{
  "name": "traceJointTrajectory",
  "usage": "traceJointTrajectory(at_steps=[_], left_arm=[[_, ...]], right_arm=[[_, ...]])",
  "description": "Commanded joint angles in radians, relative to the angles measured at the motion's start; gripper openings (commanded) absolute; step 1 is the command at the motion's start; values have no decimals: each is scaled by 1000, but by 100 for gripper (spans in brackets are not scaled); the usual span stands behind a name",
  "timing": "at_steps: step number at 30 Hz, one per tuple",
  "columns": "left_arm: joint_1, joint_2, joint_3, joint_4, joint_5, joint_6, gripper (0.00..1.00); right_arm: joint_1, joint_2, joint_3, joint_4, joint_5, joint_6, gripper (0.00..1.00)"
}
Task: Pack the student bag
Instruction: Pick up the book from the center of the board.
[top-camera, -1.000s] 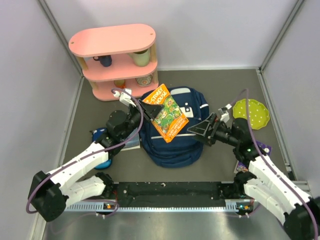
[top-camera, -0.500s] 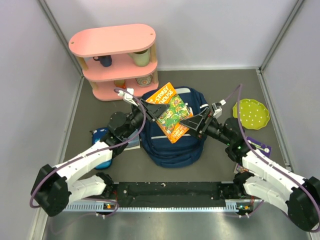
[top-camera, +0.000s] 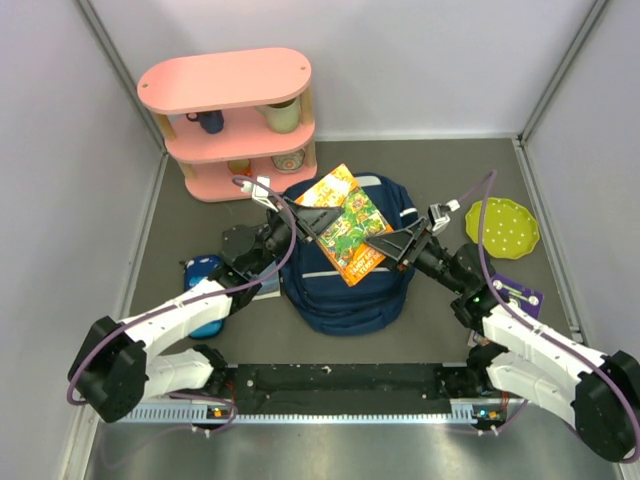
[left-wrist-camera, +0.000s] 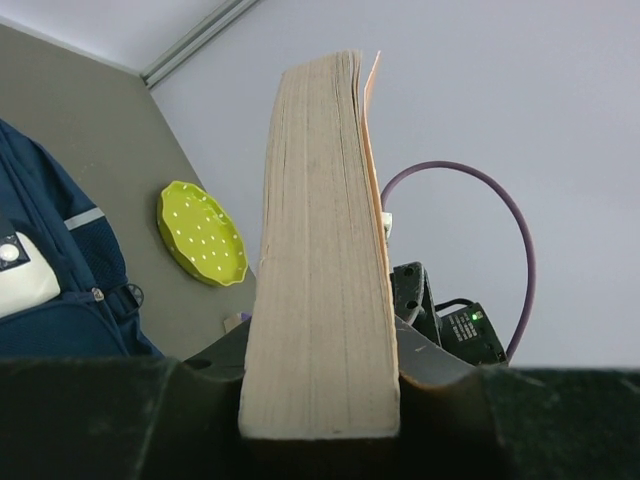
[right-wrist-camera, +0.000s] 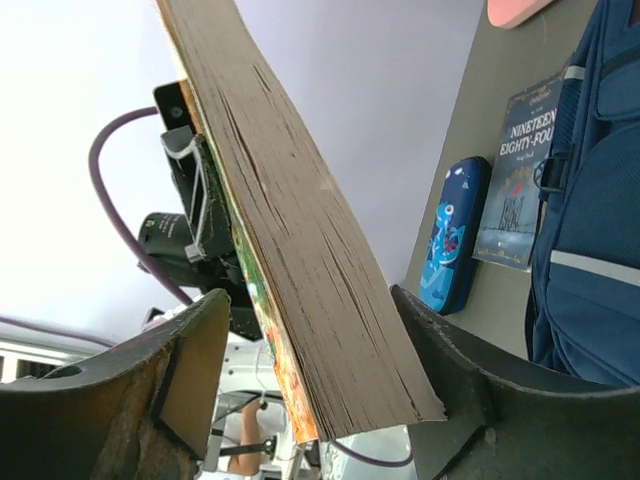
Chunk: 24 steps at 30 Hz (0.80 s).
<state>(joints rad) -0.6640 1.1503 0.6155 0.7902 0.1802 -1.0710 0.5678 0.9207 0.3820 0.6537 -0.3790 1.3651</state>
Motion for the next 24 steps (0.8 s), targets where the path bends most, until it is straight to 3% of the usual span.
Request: traceJointTrajectory(at_steps=[1,7,10,11,13,14,16,17,19,20,24], left_arm=[[-5,-9,4,156,7,-29,0],[-5,0,3,150,13,-32,0],[-5,8,9,115,25,-29,0],[-5,8,10,101,31,-24,0],[-5,5,21,38,47,2,15],[-3,0,27,8,53,15,41],[-3,-24,52,-133,53,95,69],[-3,-35,65,-216,38,130,74],[-3,-70,113,-445,6,254,89],[-3,-81,137,-512,-33,294,93],[-5,-126,159,-732,-64,523,98]], right_arm=[[10,-26,1,112,15,-4,61],[10,-26,1,145,14,0,29],[10,-32,6,143,12,-9,2],[10,-40,8,138,14,-24,0],[10,-55,17,75,29,-38,0],[10,-68,23,49,35,-67,0],[10,-120,43,-40,81,-102,0],[10,-149,53,-186,112,-153,0],[10,-247,86,-322,222,-210,0],[12,-281,99,-485,267,-256,0],[12,-414,181,-854,561,-346,0]])
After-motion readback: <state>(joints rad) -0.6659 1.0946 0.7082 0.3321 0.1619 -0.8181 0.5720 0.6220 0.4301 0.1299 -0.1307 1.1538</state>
